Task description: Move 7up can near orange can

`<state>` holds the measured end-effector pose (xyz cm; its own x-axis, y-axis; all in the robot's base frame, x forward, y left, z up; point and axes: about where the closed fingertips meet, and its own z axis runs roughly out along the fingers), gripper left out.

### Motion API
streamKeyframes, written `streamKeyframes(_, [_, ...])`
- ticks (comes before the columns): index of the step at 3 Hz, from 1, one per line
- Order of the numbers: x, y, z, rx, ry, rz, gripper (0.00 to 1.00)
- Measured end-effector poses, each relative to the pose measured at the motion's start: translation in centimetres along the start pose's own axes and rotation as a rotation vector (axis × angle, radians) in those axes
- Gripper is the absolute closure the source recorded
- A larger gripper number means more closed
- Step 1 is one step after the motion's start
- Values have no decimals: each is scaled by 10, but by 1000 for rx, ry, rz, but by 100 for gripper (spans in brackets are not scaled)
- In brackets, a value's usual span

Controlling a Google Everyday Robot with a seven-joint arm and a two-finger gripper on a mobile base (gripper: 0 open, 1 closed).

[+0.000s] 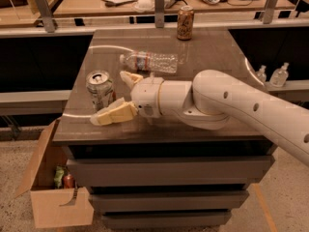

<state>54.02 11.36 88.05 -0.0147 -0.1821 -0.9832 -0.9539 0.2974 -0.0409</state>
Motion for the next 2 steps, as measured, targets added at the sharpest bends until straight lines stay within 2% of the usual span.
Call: streamKeyframes(2, [5, 0, 6, -13, -7, -7, 47])
